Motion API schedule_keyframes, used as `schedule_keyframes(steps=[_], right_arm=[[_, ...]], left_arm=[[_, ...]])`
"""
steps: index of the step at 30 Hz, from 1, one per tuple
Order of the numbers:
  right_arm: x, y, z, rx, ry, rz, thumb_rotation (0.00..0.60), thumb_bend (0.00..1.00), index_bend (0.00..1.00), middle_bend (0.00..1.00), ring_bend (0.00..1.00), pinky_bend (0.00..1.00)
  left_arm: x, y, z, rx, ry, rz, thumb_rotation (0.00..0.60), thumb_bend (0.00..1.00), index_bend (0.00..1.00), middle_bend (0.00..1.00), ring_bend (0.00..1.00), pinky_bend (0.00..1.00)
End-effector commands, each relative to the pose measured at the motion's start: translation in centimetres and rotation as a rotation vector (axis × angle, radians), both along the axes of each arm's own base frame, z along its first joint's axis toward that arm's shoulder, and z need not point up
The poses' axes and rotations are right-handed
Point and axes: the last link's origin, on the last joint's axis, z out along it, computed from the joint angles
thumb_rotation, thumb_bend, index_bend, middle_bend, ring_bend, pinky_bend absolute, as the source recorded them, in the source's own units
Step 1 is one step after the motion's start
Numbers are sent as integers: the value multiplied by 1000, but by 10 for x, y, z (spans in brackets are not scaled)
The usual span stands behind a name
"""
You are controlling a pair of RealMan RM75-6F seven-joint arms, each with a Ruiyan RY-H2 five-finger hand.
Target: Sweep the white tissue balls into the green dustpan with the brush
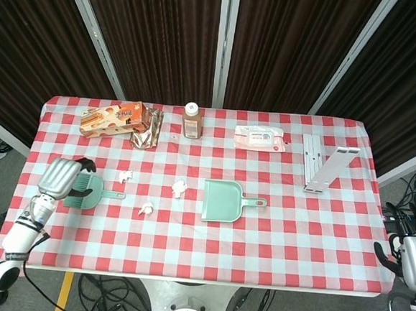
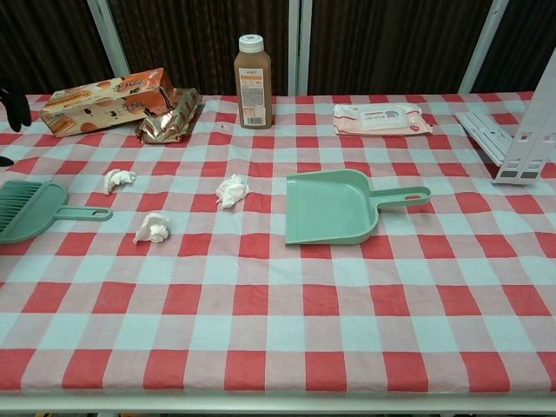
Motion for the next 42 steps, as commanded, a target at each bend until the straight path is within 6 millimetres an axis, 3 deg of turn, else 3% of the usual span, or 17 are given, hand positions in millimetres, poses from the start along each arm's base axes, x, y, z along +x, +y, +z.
schedule_keyframes(steps=[1, 16, 28, 42], right_arm=[[-2, 0, 0, 5, -1, -15, 600, 227, 98, 217, 0, 0], [-2, -5, -6, 23, 3, -25, 600, 228, 97, 217, 0, 0], [-6, -2, -4, 20, 3, -46, 600, 228, 98, 216, 0, 0], [-11, 0, -3, 13, 0, -66, 600, 228, 98, 214, 0, 0]], left_arm=[[2, 11, -23, -56, 92, 8, 600, 165, 432, 450, 742, 869], [17, 2, -72, -120, 308, 58, 600, 192, 393, 434, 743, 879], [28, 9, -85, -148, 431, 68, 600, 239, 351, 410, 743, 879], [22, 14, -91, -186, 435, 98, 600, 281, 380, 430, 743, 879]])
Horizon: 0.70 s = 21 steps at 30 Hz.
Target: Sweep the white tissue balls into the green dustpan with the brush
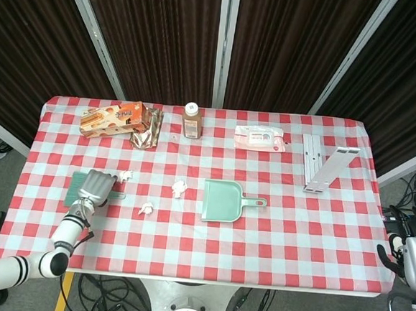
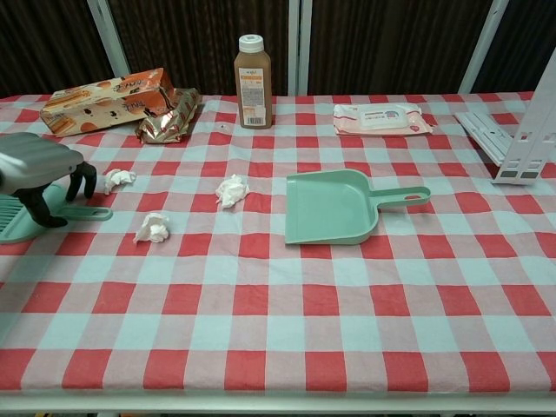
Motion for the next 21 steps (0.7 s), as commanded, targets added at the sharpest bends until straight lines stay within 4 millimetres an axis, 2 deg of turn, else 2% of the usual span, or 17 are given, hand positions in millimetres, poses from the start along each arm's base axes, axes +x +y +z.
schedule_keyframes(steps=[1, 10, 21], right_arm=[[0, 0, 0, 0, -1, -1, 600, 227, 98, 213, 0, 0], [0, -2, -1, 5, 5, -6, 600, 228, 98, 209, 0, 0], [2, 0, -1, 2, 10, -12, 600, 227, 98, 208, 0, 0]], left_arm=[[-1, 0, -2, -10, -4, 2, 600, 284, 384, 433, 743, 879], [-2, 1, -4, -15, -19, -7, 600, 305, 421, 487, 743, 879], [-4, 0, -4, -14, -34, -19, 600, 327, 437, 502, 743, 879]])
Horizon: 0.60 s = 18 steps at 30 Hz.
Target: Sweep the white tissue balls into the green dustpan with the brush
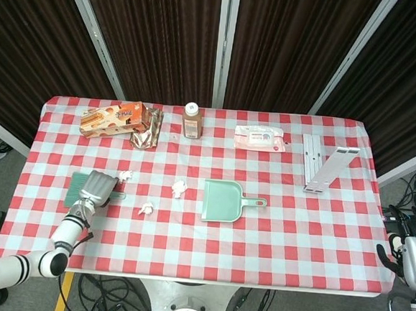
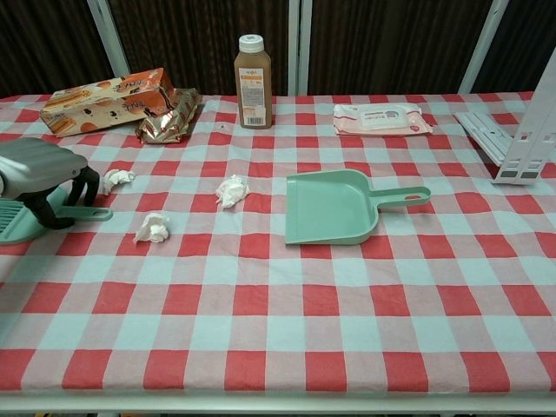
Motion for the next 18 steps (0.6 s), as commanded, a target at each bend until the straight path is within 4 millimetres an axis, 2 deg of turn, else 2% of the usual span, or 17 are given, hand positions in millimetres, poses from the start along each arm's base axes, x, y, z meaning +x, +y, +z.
schedule_keyframes(steps=[1, 11, 14, 18], right_arm=[[0, 0, 0, 0, 1, -2, 600, 228, 98, 208, 0, 0], [3, 3, 1, -4, 8, -2, 600, 228, 97, 208, 0, 0], [4, 0, -1, 18, 13, -1, 600, 228, 97, 209, 0, 0], [13, -10, -9, 91, 26, 24, 600, 228, 98, 211, 0, 0]], left_arm=[[-1, -1, 0, -4, -5, -9, 600, 339, 442, 506, 743, 880], [-4, -1, 6, 13, -61, -37, 600, 397, 509, 559, 743, 879], [-5, 0, 19, 38, -96, -64, 600, 411, 521, 571, 743, 879], [-7, -2, 49, 96, -162, -122, 600, 424, 530, 578, 742, 879]])
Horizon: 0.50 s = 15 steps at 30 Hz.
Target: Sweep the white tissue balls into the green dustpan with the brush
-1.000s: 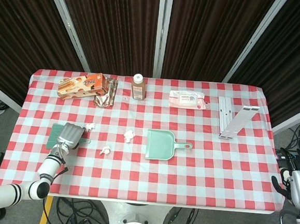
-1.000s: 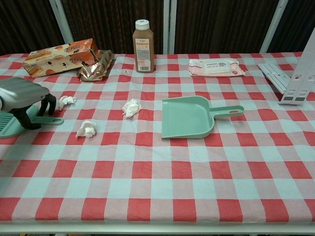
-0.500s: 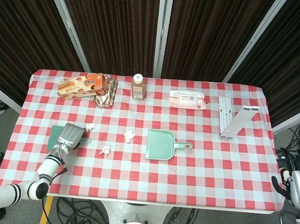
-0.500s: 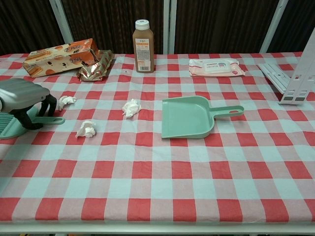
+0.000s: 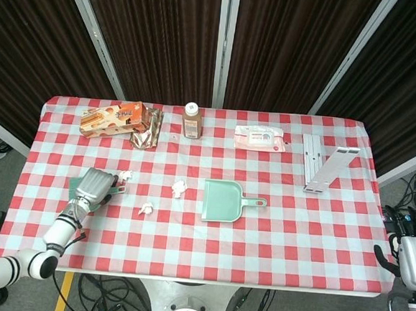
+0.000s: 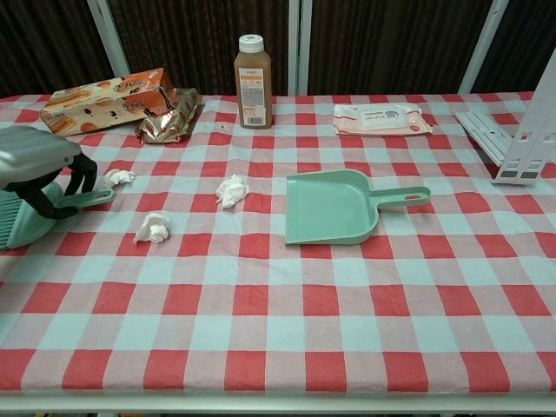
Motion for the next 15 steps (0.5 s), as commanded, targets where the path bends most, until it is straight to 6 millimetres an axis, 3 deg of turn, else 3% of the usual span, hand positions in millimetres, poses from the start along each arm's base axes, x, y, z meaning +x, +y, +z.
schedule_keyframes(steps=[1, 8, 15], right_arm=[[10, -10, -7, 70, 7, 29, 600, 232, 98, 215, 0, 0], [41, -52, -32, 237, -11, 115, 600, 287, 219, 275, 0, 0], [76, -102, -86, 396, 91, 185, 600, 297, 263, 294, 8, 5]], left_arm=[[-4, -3, 34, 64, -64, -65, 600, 430, 533, 580, 741, 879], [-8, -11, 78, 91, -253, -152, 600, 464, 550, 597, 740, 879], [1, -13, 94, 76, -410, -220, 600, 470, 553, 599, 740, 879]])
